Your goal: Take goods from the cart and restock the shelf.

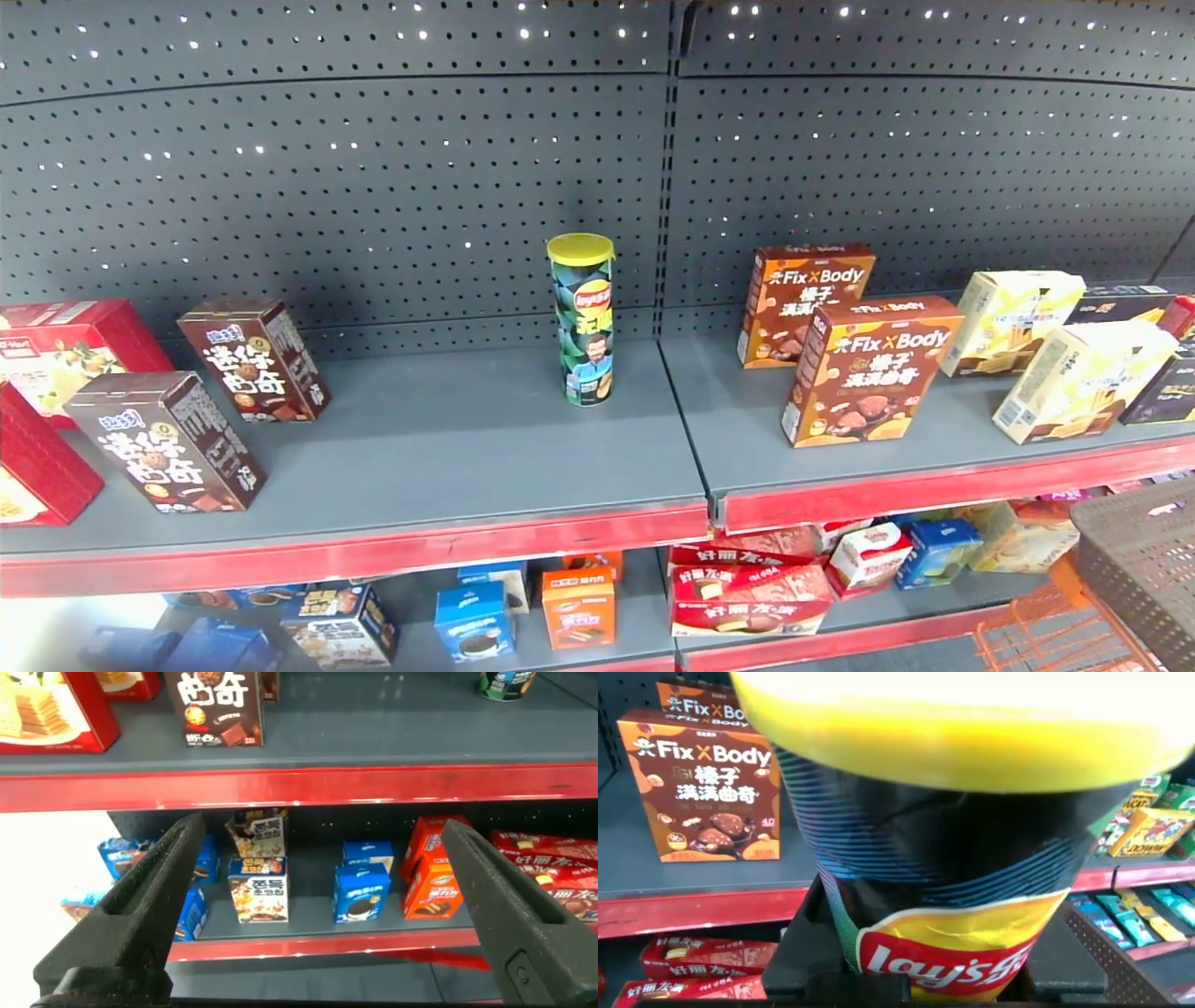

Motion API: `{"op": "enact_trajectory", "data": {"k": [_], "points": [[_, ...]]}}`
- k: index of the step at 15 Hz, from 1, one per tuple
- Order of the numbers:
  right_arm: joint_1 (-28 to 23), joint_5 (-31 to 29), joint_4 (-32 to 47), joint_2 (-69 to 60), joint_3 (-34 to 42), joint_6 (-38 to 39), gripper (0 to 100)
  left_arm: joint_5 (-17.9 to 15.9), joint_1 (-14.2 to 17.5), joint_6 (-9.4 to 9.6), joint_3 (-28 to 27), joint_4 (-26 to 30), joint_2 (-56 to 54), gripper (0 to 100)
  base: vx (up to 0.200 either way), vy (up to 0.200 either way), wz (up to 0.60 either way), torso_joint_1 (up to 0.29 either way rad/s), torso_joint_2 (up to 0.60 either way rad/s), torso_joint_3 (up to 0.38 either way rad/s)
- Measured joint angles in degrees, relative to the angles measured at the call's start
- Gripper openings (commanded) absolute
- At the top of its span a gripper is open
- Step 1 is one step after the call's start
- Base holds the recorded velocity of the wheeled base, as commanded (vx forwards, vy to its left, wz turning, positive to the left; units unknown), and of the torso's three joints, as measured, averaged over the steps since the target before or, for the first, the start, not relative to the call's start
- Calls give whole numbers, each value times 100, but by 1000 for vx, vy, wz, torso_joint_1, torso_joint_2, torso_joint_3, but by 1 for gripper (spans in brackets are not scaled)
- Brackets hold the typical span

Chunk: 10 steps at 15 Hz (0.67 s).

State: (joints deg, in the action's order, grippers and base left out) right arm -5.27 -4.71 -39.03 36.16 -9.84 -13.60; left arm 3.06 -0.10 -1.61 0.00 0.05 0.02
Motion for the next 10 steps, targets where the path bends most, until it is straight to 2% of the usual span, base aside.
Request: {"op": "enact_trajectory", "data": {"k": [10], "points": [[0, -11, 4, 0, 63, -7, 0, 5, 0, 0, 0, -2, 0, 100, 0, 0, 0, 0, 0, 0]]}}
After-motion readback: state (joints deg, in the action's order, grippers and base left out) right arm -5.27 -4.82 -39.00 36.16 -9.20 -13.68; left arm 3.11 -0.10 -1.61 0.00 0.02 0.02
